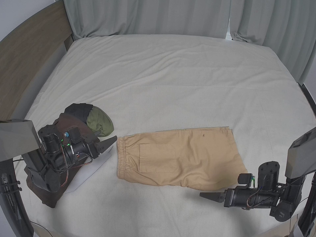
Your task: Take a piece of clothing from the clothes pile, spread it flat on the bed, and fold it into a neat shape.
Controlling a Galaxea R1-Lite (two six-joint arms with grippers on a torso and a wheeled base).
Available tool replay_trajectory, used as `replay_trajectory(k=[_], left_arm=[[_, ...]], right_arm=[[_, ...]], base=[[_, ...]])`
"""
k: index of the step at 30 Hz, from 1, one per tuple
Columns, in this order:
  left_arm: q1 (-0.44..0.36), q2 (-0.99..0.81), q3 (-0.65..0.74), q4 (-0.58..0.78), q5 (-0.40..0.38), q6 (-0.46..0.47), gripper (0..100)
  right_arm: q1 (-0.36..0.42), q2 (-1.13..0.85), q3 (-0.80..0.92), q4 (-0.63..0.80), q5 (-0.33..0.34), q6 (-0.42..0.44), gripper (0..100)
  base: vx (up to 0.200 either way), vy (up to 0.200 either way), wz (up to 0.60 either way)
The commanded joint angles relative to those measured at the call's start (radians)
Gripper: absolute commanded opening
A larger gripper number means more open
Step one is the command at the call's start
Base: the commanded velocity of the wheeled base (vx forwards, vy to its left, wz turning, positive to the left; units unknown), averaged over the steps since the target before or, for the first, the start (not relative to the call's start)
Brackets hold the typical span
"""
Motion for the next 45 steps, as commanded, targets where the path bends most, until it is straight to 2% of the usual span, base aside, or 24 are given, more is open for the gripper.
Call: replay_trajectory(k=[1,13,18,27,37,40,45], left_arm=[[-0.002,0.001,0.008,-0.001,0.001,0.0,100],[-0.009,0.004,0.015,-0.001,-0.002,0.004,100],[-0.009,0.005,0.015,-0.001,-0.002,0.004,100],[-0.009,0.03,0.018,-0.001,-0.016,0.009,100],[-0.016,0.073,0.015,-0.001,-0.016,0.001,100],[-0.019,0.082,0.017,0.001,-0.016,-0.02,100],[-0.025,0.105,0.014,0.001,-0.013,-0.134,100]], right_arm=[[0.016,-0.093,-0.027,0.0,0.002,0.0,100],[0.004,-0.115,-0.192,0.001,0.002,0.005,100],[-0.023,-0.118,-0.27,0.001,0.002,-0.023,100],[-0.095,-0.199,-0.27,0.003,0.019,-0.042,100],[-0.102,-0.207,-0.277,0.003,0.027,-0.042,100],[-0.104,-0.207,-0.276,0.003,0.027,-0.042,100],[-0.108,-0.207,-0.282,0.001,0.027,-0.042,100]], base=[[0.0,0.0,0.0],[0.0,0.0,0.0],[0.0,0.0,0.0],[0.0,0.0,0.0],[0.0,0.0,0.0],[0.0,0.0,0.0],[0.0,0.0,0.0]])
